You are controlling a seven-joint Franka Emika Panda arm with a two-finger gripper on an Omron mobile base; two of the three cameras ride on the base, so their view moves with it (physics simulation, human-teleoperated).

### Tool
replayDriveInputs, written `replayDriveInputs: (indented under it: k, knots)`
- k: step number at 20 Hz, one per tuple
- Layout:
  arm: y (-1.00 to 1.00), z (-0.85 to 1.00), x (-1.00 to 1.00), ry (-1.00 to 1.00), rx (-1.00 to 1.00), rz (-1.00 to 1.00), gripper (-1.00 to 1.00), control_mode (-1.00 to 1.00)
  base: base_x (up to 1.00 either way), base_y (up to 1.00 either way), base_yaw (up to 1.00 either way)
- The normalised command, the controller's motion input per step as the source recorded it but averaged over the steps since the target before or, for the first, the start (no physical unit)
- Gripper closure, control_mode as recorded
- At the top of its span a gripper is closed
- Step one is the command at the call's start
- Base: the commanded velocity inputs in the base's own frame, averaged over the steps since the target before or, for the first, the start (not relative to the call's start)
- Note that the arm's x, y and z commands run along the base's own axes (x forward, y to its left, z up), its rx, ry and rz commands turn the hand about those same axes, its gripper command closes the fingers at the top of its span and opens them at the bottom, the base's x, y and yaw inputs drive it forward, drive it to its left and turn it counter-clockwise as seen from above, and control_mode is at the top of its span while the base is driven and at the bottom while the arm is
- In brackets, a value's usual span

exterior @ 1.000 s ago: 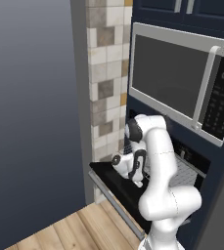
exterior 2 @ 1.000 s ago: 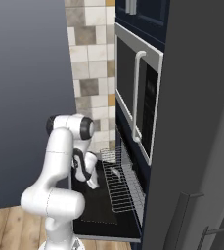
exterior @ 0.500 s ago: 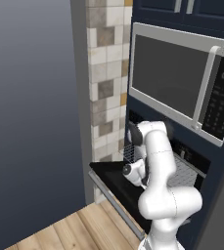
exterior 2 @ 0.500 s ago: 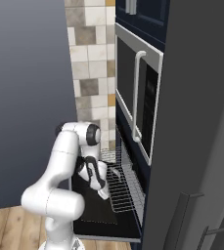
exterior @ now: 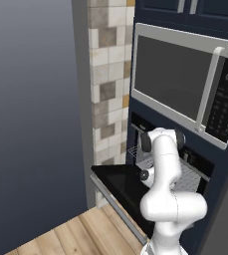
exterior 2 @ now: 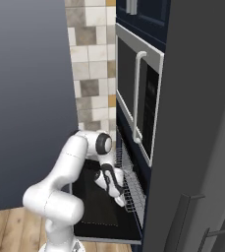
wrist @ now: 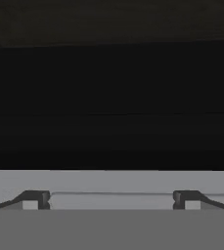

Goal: Place the fish on the rack of the oven, and slide the rack back inside. Close the oven door.

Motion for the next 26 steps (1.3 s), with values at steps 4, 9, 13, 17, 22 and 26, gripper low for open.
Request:
replayDriveInputs:
  k: [4, 9, 13, 17, 22, 26]
  knots:
    - [-0.84, 0.33, 0.06, 0.0, 0.0, -0.02, -1.0, -1.0, 0.0, 0.0, 0.0]
    - [-0.47, 0.84, 0.01, 0.0, 0.0, -0.01, -1.0, -1.0, 0.0, 0.0, 0.0]
    - [0.12, 0.69, -0.2, -0.03, 0.0, 0.0, -1.0, -1.0, 0.0, 0.0, 0.0]
    - [0.74, 0.44, -0.58, -0.14, 0.0, 0.0, -1.0, -1.0, 0.0, 0.0, 0.0]
    - [0.85, 0.76, -0.61, -0.26, 0.0, 0.0, -1.0, -1.0, 0.0, 0.0, 0.0]
    - [0.94, 0.89, -0.55, -0.34, -0.01, 0.0, -1.0, -1.0, 0.0, 0.0, 0.0]
